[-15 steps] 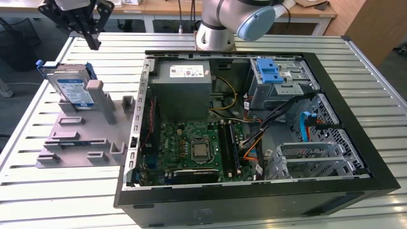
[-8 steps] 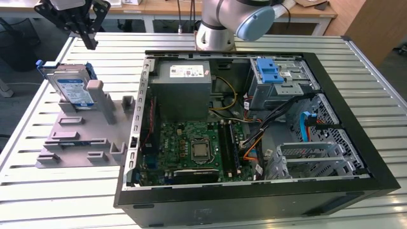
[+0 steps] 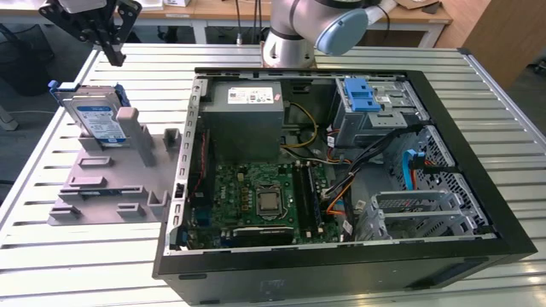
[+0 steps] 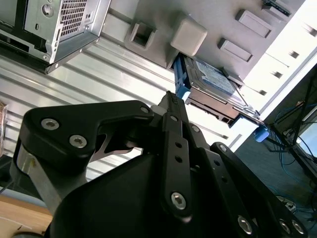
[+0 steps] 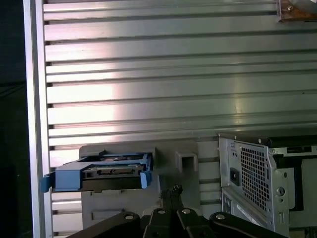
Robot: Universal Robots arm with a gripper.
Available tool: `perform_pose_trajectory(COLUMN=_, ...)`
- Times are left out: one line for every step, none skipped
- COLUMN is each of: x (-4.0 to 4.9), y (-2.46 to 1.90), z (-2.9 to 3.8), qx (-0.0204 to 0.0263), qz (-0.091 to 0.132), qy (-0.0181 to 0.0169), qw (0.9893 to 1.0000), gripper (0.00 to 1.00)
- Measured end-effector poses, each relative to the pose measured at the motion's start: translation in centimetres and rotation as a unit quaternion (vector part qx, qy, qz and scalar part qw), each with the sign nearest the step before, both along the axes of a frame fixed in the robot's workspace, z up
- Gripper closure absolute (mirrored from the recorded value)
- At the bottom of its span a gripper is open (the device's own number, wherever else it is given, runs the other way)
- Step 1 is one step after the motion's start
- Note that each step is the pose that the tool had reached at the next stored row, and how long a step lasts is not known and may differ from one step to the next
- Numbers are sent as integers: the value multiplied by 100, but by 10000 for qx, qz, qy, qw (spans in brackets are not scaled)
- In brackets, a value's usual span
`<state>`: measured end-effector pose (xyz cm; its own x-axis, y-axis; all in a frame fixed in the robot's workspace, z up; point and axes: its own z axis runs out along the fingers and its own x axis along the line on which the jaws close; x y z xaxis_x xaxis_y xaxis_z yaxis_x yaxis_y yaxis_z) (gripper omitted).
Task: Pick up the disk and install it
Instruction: 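Reach for the disk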
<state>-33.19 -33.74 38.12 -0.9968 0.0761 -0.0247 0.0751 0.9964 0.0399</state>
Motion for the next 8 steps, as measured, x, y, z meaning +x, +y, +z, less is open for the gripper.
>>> perform_pose_trajectory(x=-11, y=2, z=0, qx=0, qz=0, qy=0, qw=10000, gripper=89)
perform_pose_trajectory(x=-21, y=4, z=-1, qx=0, qz=0, qy=0, qw=10000, gripper=89)
perform_pose_trajectory(x=-31, y=6, z=-2, qx=0, qz=0, qy=0, qw=10000, gripper=89)
perform_pose_trajectory(x=-41, y=7, z=-3, qx=0, qz=0, qy=0, qw=10000, gripper=89)
perform_pose_trajectory(x=-52, y=9, z=-4, qx=0, qz=0, qy=0, qw=10000, gripper=89)
perform_pose_trajectory(x=-64, y=11, z=-4, qx=0, qz=0, qy=0, qw=10000, gripper=89)
perform_pose_trajectory(x=-75, y=13, z=-5, qx=0, qz=0, qy=0, qw=10000, gripper=89)
perform_pose_trajectory(x=-85, y=15, z=-5, qx=0, qz=0, qy=0, qw=10000, gripper=89)
